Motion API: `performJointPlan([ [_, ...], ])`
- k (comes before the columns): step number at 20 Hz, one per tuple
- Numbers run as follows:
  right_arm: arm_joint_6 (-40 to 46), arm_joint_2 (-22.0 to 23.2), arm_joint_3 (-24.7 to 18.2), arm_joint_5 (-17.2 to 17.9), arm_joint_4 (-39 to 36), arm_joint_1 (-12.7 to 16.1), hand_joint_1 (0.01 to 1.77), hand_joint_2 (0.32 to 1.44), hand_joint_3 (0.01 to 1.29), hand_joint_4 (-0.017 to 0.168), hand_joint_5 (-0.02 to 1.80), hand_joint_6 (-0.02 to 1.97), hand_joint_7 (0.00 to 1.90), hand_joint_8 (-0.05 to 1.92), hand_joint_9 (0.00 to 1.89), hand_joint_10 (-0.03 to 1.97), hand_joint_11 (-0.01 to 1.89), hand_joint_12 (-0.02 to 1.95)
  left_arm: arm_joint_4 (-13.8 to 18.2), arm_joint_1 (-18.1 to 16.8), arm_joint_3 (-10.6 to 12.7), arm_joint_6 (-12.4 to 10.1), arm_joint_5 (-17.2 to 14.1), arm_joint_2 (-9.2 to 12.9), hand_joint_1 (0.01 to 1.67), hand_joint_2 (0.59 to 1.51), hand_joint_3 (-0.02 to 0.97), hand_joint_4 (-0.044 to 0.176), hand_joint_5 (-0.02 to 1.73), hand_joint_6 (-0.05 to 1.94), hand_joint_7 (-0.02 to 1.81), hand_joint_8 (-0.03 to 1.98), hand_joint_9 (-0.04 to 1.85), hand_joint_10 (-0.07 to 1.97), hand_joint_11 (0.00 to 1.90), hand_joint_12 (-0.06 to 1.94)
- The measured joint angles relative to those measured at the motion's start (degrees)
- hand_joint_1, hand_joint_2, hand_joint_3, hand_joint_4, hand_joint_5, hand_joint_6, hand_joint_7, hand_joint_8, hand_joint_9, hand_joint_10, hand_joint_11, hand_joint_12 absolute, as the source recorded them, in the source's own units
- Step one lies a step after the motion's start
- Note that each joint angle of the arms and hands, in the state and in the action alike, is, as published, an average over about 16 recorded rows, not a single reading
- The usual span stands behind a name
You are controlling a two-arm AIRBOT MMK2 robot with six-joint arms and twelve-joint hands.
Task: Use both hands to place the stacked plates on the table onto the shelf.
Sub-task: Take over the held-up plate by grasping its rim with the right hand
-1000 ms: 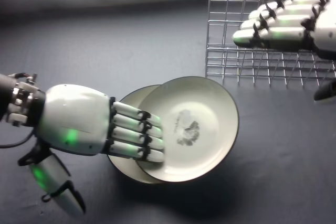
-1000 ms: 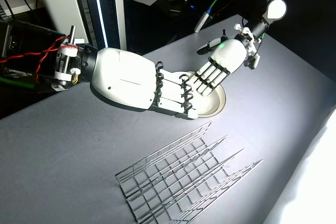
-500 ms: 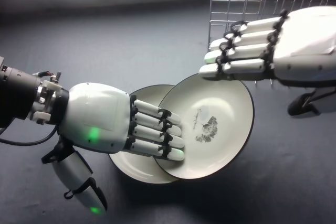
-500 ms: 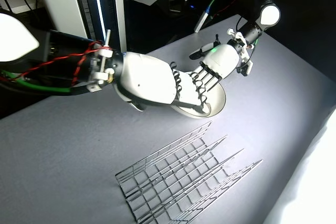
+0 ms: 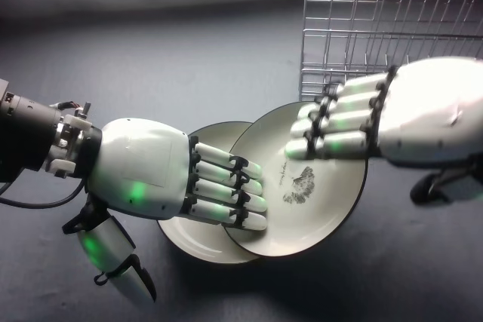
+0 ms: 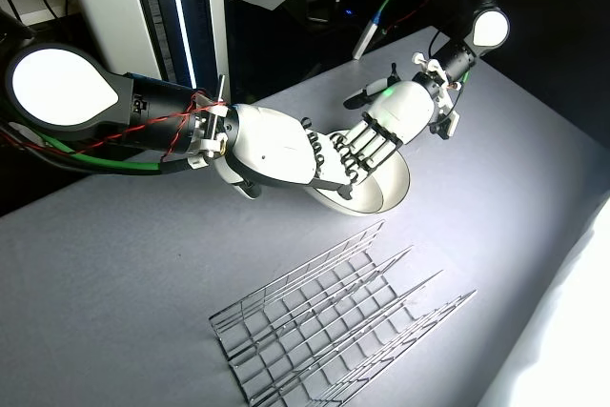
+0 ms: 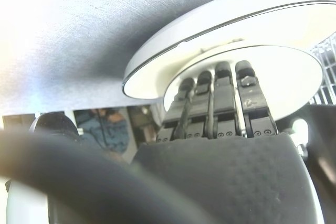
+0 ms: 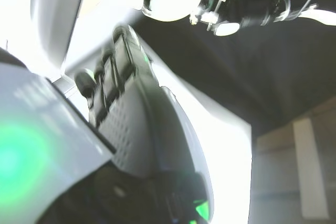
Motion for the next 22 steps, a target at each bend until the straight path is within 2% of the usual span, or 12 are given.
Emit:
performJointPlan([
  [12, -0.8, -6.0, 2.7, -1.8, -0.5, -2.1, 1.26, 0.95, 0.01, 0.005, 0.06, 0.02, 0.03, 0.01, 0.05, 0.01, 0.02, 0.5, 0.0, 0.0, 0.1, -0.1, -0.1, 0.0, 0.01, 0.995, 0.008, -0.011, -0.02, -0.04, -0.01, -0.02, 0.02, 0.01, 0.02, 0.01],
  [17, -1.3, -8.2, 4.7, -2.1, -0.7, -2.7, 1.26, 0.97, 0.01, 0.006, 0.11, 0.02, 0.08, 0.01, 0.09, 0.01, 0.01, 0.58, 0.0, 0.0, 0.3, -0.1, -0.1, 0.0, 0.01, 0.995, 0.008, -0.011, -0.02, -0.04, -0.01, -0.02, 0.01, 0.01, 0.02, 0.01],
  [22, -1.8, -9.8, 6.4, -2.0, -0.5, -2.6, 1.26, 1.0, 0.01, 0.003, 0.24, 0.01, 0.21, 0.0, 0.22, 0.01, 0.03, 0.75, -0.1, 0.0, 0.6, -0.2, -0.3, -0.2, 0.01, 0.998, 0.008, -0.011, -0.02, -0.04, -0.01, -0.02, 0.01, 0.01, 0.02, 0.01],
])
